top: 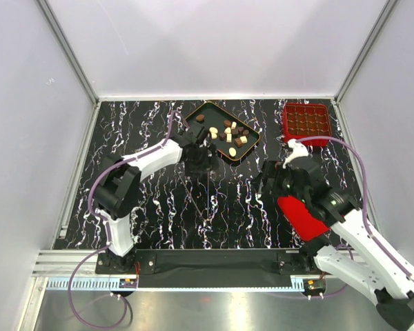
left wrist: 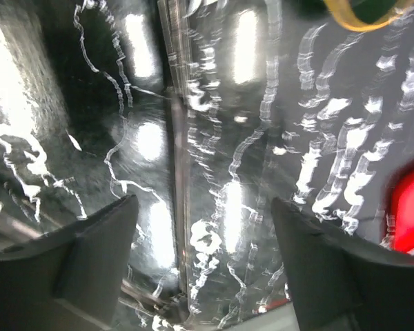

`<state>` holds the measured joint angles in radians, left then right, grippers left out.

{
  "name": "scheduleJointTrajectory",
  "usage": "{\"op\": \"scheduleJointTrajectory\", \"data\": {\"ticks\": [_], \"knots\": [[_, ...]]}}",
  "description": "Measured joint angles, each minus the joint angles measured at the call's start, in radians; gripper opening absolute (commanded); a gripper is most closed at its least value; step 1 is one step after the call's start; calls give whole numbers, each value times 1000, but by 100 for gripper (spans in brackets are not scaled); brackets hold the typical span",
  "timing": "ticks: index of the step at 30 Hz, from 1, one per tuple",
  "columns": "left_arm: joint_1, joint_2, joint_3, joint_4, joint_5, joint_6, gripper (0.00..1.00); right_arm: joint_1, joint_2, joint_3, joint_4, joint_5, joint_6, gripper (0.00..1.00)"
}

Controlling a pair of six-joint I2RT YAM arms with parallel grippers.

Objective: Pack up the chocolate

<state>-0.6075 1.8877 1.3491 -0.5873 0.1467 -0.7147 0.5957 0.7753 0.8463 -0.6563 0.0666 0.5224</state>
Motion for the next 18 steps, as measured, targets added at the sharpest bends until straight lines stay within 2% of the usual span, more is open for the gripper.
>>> {"op": "scheduleJointTrajectory", "data": {"ticks": [5,12,15,18], "knots": [[51,-169,35,-42,-11,45,99,0,149,-18,106,0,68,100],[382,-634,-129,5,-75,129,99,53,529,37,264,0,138,99],[404,-722,-201,-16,-99,169,99,124,688,101,296,-3,150,100],[398,-721,-252,-55,-136,198,99,204,827,184,335,5,157,100]]}}
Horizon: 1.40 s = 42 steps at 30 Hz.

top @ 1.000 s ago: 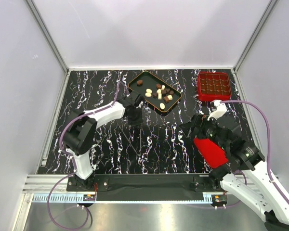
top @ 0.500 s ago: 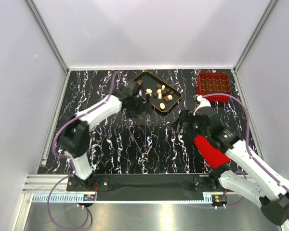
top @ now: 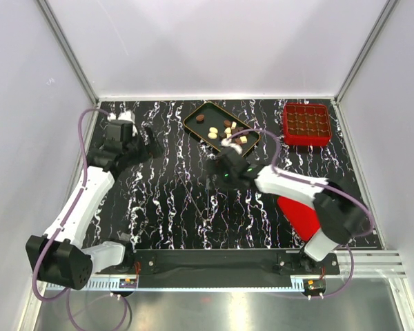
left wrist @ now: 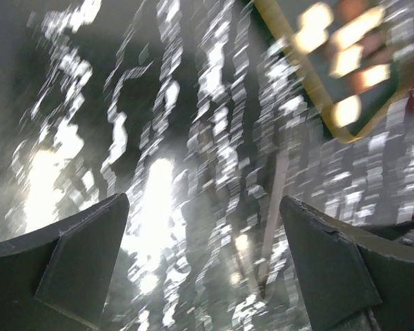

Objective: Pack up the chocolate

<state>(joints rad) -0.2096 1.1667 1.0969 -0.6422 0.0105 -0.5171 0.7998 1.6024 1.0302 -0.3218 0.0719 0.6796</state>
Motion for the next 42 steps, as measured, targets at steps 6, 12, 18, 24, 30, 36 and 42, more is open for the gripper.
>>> {"op": "scheduleJointTrajectory", "data": {"ticks": [6,12,18,24,30,36,42], "knots": [[-1,6,-87,-75,-64,49,99,104,106,46,98,24,-2,100],[2,-6,-93,-112,-149,50,99,139,224,110,138,116,-22,100],[29,-20,-93,-124,-184,50,99,204,305,155,128,212,-32,100],[37,-53,-105,-120,-184,53,99,233,314,155,134,258,-64,100],[45,-53,-105,-119,-183,54,99,259,325,155,118,336,-89,99],[45,-53,-105,-119,-178,54,99,288,341,156,114,413,-111,98],[45,-53,-105,-118,-175,54,99,294,348,162,114,423,-104,97]]}}
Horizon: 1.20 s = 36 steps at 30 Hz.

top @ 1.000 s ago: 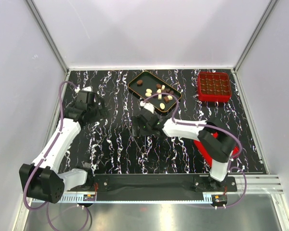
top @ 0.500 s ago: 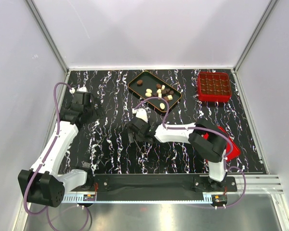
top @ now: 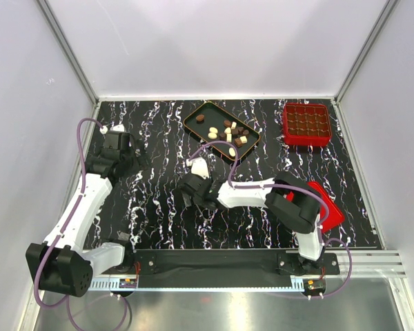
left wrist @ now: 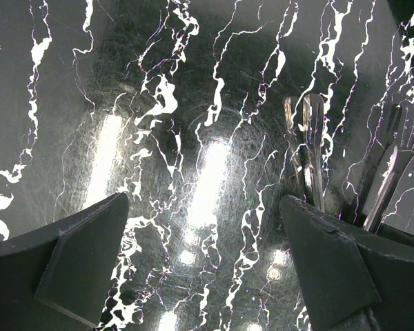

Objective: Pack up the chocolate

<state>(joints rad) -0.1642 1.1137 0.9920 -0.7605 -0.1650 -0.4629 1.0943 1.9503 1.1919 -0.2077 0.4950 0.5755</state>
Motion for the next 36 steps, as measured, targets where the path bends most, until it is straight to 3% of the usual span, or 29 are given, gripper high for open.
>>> {"op": "scheduleJointTrajectory", "data": {"ticks": [4,5,9,16,21,36], "knots": [[0,0,-2,6,5,0,99,1,31,39,-3,23,13,91],[0,0,-2,6,6,0,99,1,37,48,-7,26,17,85],[0,-3,-6,7,8,0,99,1,37,58,-31,31,24,75],[1,-26,-15,11,10,4,99,2,-84,80,-277,0,-25,72],[1,-26,-18,14,26,10,99,2,-168,237,-449,-56,-85,67],[1,-26,-21,30,102,42,99,-35,-262,362,-653,-202,-169,62]]}}
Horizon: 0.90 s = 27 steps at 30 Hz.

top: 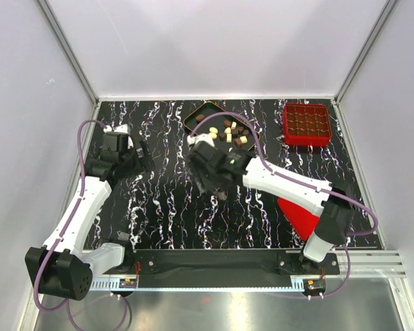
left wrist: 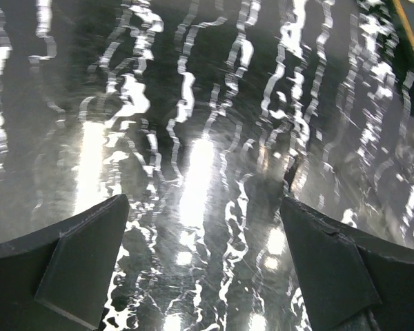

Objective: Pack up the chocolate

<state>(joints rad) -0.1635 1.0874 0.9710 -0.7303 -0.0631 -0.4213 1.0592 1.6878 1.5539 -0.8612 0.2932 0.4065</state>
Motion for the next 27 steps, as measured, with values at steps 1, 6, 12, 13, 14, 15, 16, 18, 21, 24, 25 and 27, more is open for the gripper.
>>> {"op": "scheduleJointTrajectory", "data": {"ticks": [1,6,12,13,14,15,16,18,21,24,25,27], "knots": [[0,0,-1,2,20,5,99,-18,-2,0,-3,-8,-8,61],[2,-37,-53,76,216,23,99,-220,-29,-4,6,-61,-70,59],[2,-129,-130,164,425,31,99,-399,42,97,37,-80,-173,58],[2,-140,-133,177,442,31,99,-410,78,142,43,-80,-188,58],[2,-149,-136,188,455,32,99,-417,110,179,55,-81,-200,58],[2,-156,-138,199,464,32,99,-422,148,219,74,-85,-213,58],[2,-158,-140,209,470,32,99,-426,193,264,87,-89,-230,58],[2,-159,-145,214,474,32,99,-432,265,327,116,-100,-256,58],[2,-154,-148,209,475,33,99,-436,371,408,154,-113,-296,59],[2,-153,-148,210,477,33,99,-441,457,457,190,-128,-333,61],[2,-153,-148,210,478,33,99,-443,474,460,204,-133,-344,61],[2,-153,-148,210,478,33,99,-447,502,462,223,-139,-359,60]]}}
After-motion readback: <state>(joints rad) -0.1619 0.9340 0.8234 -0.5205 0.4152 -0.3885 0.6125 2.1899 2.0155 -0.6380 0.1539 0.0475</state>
